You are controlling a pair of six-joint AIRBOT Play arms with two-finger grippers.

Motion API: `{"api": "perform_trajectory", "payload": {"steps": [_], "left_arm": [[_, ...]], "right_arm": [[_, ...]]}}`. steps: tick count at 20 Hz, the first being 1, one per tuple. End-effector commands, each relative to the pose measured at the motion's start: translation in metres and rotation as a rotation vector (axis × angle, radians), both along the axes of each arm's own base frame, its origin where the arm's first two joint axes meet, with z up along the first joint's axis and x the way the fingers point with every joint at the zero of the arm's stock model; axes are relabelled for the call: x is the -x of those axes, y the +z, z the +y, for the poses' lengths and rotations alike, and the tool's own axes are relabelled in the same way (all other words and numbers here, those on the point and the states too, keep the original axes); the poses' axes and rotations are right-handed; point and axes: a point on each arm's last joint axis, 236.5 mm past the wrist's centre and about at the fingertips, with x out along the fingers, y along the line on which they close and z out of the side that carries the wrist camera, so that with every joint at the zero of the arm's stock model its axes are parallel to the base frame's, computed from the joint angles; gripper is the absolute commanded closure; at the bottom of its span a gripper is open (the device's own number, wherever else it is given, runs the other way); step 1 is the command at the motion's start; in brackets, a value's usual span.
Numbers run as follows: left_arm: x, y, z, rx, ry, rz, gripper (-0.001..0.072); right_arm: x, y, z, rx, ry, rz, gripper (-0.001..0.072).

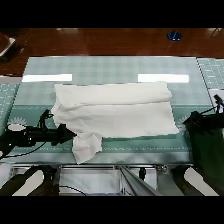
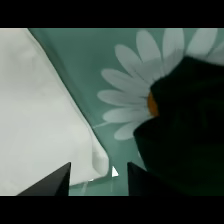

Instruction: Fold the shirts.

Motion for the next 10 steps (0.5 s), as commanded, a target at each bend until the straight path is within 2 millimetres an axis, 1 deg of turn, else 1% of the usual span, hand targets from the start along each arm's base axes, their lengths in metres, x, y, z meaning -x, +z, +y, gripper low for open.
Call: {"api": "perform_trajectory", "payload": {"steps": [1, 5, 8, 10], "left_arm": [[0.000, 0.002, -0.002, 0.010, -0.014, -0.016, 0.0688], [0.000, 0.002, -0.002, 0.010, -0.014, -0.016, 0.0688], [-0.001, 0.002, -0.002, 0.007, -0.012, -0.018, 0.0688], [-0.001, 0.002, -0.002, 0.007, -0.012, -0.018, 0.0688]], "right_arm": [[0.021, -0.021, 0.020, -0.080, -0.020, 0.083, 0.0299], [0.010, -0.028, 0.038, -0.192, -0.024, 0.075, 0.0299], [-0.005, -0.035, 0.040, -0.224, -0.062, 0.042, 0.0299], [-0.010, -0.040, 0.043, -0.248, -0.080, 0.039, 0.0299]]}}
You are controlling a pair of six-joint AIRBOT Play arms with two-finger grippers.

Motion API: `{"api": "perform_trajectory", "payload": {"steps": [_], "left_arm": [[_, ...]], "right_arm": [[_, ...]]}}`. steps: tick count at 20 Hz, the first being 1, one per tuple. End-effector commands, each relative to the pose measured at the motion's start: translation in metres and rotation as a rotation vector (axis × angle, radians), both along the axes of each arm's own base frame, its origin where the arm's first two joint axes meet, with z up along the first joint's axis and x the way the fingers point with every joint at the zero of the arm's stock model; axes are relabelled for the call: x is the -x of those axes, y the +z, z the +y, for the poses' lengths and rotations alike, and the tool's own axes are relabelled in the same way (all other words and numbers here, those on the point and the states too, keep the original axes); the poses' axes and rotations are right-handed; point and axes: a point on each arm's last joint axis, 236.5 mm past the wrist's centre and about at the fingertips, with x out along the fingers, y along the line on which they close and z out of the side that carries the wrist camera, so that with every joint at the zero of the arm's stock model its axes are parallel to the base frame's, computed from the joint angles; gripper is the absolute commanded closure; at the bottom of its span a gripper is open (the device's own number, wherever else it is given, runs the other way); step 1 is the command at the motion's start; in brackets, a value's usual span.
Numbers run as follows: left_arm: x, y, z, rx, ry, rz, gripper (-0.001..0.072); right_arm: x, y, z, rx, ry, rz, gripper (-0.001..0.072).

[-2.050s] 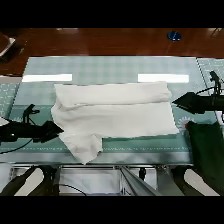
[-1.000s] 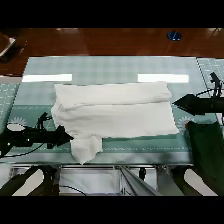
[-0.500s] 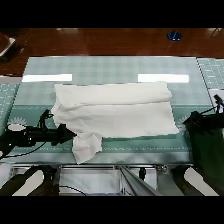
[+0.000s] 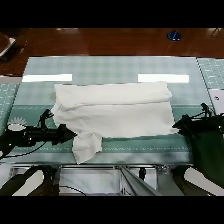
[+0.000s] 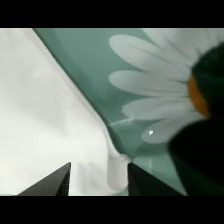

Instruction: Fold the shirts.

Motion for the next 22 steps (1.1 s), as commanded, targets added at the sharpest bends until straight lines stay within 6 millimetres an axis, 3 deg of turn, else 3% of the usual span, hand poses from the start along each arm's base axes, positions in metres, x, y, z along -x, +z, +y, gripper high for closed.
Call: {"api": "perform_trajectory", "payload": {"steps": [1, 3, 4, 5, 6, 9, 12, 14, 18, 22], "left_arm": [[0.000, 0.000, 0.000, -0.001, 0.000, -0.002, 0.0688], [-0.004, -0.002, 0.003, -0.016, 0.010, -0.017, 0.0688], [-0.008, -0.002, 0.004, -0.019, 0.026, -0.024, 0.0688], [-0.014, 0.001, 0.004, -0.013, 0.041, -0.036, 0.0688], [-0.020, 0.007, 0.004, -0.005, 0.042, -0.055, 0.0688], [-0.051, 0.041, 0.008, 0.007, 0.007, -0.153, 0.0688], [-0.102, 0.085, 0.023, -0.028, 0.034, -0.296, 0.0688], [-0.132, 0.103, 0.034, -0.054, 0.072, -0.347, 0.0688], [-0.189, 0.108, 0.043, -0.053, 0.080, -0.345, 0.0688], [-0.238, 0.090, 0.037, -0.025, 0.076, -0.285, 0.0688]], "right_arm": [[-0.016, -0.009, 0.006, -0.053, -0.041, -0.031, 0.0299], [-0.025, -0.009, 0.011, -0.086, -0.051, -0.065, 0.0321], [-0.030, -0.007, 0.013, -0.096, -0.049, -0.089, 0.0432], [-0.035, -0.002, 0.017, -0.113, -0.023, -0.135, 0.0644], [-0.040, 0.004, 0.023, -0.142, 0.001, -0.176, 0.0689], [-0.053, 0.024, 0.021, -0.156, 0.058, -0.236, 0.0690], [-0.089, 0.053, 0.008, -0.127, 0.038, -0.329, 0.0690], [-0.115, 0.077, 0.012, -0.104, 0.078, -0.407, 0.0690], [-0.176, 0.099, 0.016, -0.019, 0.134, -0.505, 0.0690], [-0.226, 0.092, 0.009, -0.032, 0.108, -0.497, 0.0690]]}}
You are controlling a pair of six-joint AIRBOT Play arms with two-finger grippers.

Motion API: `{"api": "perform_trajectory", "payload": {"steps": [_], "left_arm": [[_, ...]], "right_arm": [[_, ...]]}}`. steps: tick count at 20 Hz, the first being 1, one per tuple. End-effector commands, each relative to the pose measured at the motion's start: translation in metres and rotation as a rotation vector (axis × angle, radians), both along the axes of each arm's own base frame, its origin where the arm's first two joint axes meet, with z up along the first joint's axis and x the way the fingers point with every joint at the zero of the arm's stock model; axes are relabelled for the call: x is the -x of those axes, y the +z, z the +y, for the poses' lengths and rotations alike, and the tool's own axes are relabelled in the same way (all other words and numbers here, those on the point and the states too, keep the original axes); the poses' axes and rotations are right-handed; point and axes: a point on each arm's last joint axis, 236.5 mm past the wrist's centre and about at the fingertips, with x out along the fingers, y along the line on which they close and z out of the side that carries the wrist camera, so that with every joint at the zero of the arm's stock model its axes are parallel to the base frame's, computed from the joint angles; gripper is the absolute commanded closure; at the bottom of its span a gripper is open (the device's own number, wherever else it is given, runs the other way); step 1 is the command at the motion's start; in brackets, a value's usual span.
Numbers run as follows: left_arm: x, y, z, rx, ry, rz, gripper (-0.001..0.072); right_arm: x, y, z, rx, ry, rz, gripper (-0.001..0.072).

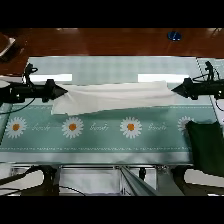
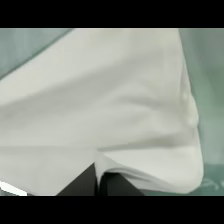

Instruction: Fold the shirts.

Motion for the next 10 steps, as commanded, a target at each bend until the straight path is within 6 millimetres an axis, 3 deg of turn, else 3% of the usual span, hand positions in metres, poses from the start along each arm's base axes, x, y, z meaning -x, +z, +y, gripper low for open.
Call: {"api": "perform_trajectory", "payload": {"steps": [1, 4, 8, 9, 10], "left_arm": [[-0.047, -0.015, -0.001, 0.028, 0.016, 0.052, 0.0688], [-0.072, -0.028, 0.002, 0.047, 0.018, 0.081, 0.0688], [-0.087, -0.048, 0.002, 0.056, 0.022, 0.114, 0.0688], [-0.086, -0.051, 0.000, 0.051, 0.011, 0.112, 0.0606], [-0.083, -0.053, -0.001, 0.047, -0.002, 0.117, 0.0363]], "right_arm": [[-0.045, -0.004, -0.002, -0.013, -0.015, -0.005, 0.0690], [-0.065, -0.021, -0.001, -0.023, -0.003, 0.014, 0.0690], [-0.089, -0.044, 0.006, -0.026, 0.000, 0.028, 0.0689], [-0.094, -0.048, 0.006, -0.029, -0.001, 0.029, 0.0665], [-0.097, -0.049, 0.006, -0.035, -0.008, 0.028, 0.0466]]}}
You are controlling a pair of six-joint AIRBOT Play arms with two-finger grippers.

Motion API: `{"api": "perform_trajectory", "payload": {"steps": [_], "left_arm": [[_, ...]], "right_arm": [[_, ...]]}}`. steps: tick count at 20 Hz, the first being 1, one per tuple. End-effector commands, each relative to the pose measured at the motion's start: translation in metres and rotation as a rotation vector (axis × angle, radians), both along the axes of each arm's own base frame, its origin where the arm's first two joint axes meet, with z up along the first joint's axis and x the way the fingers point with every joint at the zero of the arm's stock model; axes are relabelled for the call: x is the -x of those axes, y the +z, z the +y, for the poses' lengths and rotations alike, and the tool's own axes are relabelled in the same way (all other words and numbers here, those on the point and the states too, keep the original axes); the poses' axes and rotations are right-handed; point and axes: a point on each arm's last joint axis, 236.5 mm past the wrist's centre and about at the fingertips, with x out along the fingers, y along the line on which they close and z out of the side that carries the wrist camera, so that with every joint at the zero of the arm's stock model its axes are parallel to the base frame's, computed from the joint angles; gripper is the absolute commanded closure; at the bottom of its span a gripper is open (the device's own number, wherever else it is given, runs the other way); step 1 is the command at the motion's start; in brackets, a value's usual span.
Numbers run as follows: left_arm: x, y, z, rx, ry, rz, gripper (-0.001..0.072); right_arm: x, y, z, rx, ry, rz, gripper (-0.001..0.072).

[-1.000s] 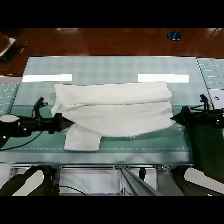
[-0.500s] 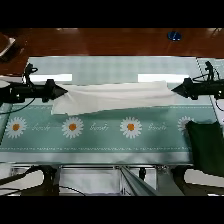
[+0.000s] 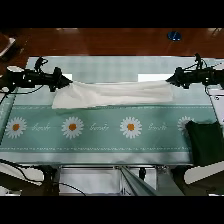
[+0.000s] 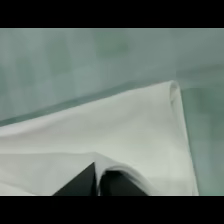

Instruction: Fold the shirts.

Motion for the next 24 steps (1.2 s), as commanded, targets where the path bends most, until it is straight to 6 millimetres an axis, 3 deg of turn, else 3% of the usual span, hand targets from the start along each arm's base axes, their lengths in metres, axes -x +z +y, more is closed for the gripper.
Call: {"api": "perform_trajectory", "payload": {"steps": [1, 3, 6, 8, 10, 12, 14, 19, 24], "left_arm": [[0.001, -0.010, -0.002, 0.001, -0.037, 0.025, 0.0200], [0.014, -0.006, 0.022, -0.046, -0.074, 0.077, 0.0202], [0.042, 0.010, 0.094, -0.231, -0.061, 0.133, 0.0202], [0.054, 0.039, 0.132, -0.327, 0.000, 0.079, 0.0202], [0.061, 0.070, 0.145, -0.395, 0.083, -0.042, 0.0202], [0.072, 0.090, 0.136, -0.462, 0.165, -0.174, 0.0202], [0.088, 0.093, 0.110, -0.501, 0.202, -0.272, 0.0202], [0.118, 0.069, 0.027, -0.482, 0.031, -0.316, 0.0202], [0.116, 0.053, -0.021, -0.463, -0.077, -0.330, 0.0202]], "right_arm": [[-0.016, -0.010, 0.002, -0.018, -0.015, -0.002, 0.0300], [-0.015, 0.005, -0.015, -0.030, -0.020, -0.012, 0.0299], [0.000, 0.033, -0.058, -0.064, -0.042, -0.006, 0.0299], [0.018, 0.033, -0.094, -0.032, -0.086, 0.033, 0.0299], [0.037, 0.016, -0.118, 0.022, -0.117, 0.105, 0.0299], [0.050, -0.006, -0.112, 0.024, -0.113, 0.160, 0.0299], [0.054, -0.026, -0.093, 0.020, -0.107, 0.191, 0.0299], [0.037, -0.045, -0.038, -0.008, -0.041, 0.191, 0.0298], [0.043, -0.061, 0.016, -0.045, 0.071, 0.240, 0.0309]]}}
